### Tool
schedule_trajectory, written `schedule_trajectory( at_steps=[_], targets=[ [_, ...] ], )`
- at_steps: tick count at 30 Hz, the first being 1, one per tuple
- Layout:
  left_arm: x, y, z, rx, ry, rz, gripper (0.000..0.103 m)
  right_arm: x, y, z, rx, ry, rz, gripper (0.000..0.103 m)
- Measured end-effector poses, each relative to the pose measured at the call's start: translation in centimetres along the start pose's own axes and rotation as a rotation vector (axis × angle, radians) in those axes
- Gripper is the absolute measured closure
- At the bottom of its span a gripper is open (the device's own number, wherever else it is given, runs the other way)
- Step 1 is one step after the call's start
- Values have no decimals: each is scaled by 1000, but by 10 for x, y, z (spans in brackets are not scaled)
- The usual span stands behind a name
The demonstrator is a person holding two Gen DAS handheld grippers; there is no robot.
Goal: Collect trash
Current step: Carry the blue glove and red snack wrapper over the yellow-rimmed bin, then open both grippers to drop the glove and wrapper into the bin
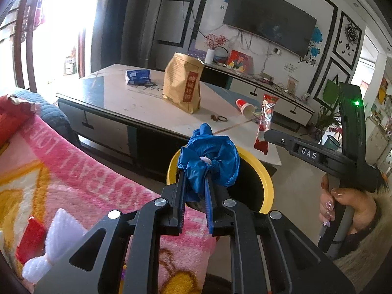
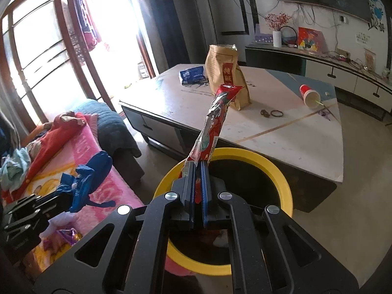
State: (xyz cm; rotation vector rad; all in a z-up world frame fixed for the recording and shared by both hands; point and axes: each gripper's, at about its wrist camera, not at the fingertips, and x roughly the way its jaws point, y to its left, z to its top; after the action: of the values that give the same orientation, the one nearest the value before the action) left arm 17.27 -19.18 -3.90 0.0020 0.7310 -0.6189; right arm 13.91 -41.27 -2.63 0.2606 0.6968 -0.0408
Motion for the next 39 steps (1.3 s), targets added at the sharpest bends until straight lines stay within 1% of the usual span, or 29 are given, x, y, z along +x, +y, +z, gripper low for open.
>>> schedule_trajectory(
  at_steps=[14,24,29,39],
  targets=[
    [37,-15,-4,24,74,-13,90,18,-19,-8,17,70,-9,101],
    [68,-17,-2,38,135,-17,90,32,-30,-14,21,122,-26,101],
    [81,-16,-7,31,165,-19,90,42,-37,-20,29,160,-39,101],
    [101,-17,-12,22,213,-18,90,59,-36,-31,19,244,-39,101]
  ],
)
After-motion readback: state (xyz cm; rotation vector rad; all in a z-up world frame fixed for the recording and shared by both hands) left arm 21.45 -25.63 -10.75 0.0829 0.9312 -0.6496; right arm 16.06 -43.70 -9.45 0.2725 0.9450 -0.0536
